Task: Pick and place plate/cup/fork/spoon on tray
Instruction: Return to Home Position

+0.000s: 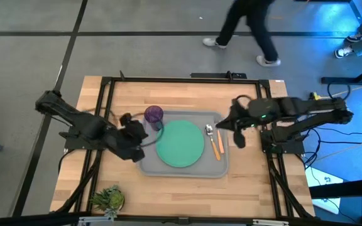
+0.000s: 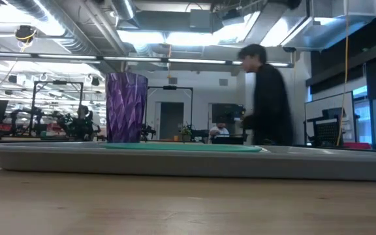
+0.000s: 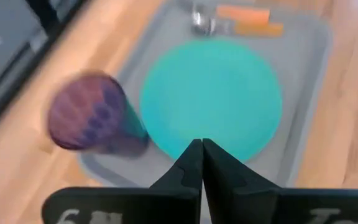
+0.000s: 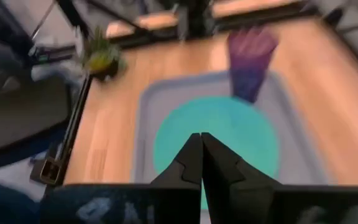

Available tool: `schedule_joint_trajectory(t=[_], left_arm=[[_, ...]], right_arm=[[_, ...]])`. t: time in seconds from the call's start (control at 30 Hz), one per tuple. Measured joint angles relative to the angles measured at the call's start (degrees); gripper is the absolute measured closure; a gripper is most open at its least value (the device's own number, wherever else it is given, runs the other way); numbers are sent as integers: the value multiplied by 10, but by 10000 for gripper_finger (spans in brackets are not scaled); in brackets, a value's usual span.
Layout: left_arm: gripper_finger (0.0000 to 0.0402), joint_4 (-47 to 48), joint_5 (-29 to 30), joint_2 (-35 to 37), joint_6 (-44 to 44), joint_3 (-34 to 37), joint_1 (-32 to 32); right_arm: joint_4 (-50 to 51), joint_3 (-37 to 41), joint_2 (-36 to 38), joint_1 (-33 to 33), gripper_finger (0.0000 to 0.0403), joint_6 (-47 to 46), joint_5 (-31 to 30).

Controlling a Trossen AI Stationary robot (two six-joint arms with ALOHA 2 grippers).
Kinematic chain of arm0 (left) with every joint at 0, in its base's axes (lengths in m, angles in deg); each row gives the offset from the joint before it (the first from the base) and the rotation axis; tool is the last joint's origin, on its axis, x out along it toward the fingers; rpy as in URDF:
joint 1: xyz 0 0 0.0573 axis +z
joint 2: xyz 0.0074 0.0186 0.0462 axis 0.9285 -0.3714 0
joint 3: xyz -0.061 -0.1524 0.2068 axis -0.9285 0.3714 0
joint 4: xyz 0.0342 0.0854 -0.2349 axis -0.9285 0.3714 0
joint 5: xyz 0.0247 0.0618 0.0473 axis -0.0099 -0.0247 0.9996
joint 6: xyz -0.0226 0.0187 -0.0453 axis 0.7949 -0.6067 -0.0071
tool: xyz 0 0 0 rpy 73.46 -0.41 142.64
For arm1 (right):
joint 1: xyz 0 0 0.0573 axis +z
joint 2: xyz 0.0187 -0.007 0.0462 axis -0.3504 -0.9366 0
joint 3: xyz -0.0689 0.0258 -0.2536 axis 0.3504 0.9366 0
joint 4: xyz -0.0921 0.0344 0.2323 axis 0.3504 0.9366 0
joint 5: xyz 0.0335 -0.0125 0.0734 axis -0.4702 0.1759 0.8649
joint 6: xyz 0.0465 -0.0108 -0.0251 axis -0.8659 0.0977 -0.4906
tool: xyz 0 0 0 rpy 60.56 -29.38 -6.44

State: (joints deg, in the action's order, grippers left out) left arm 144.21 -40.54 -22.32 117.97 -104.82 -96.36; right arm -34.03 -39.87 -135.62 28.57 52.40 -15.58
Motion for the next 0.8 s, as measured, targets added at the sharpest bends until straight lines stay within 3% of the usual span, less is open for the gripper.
schedule_joint_trajectory(t=[0.2,0.43,0.8], left_arm=[[401,14,82,67,-20,-38,-39],[401,24,141,141,-32,-39,-81],[401,46,151,246,-40,-34,-138]], right_arm=[[85,-68,37,20,400,21,-77],[105,-80,97,39,400,31,-91],[138,-76,209,42,400,34,-93]])
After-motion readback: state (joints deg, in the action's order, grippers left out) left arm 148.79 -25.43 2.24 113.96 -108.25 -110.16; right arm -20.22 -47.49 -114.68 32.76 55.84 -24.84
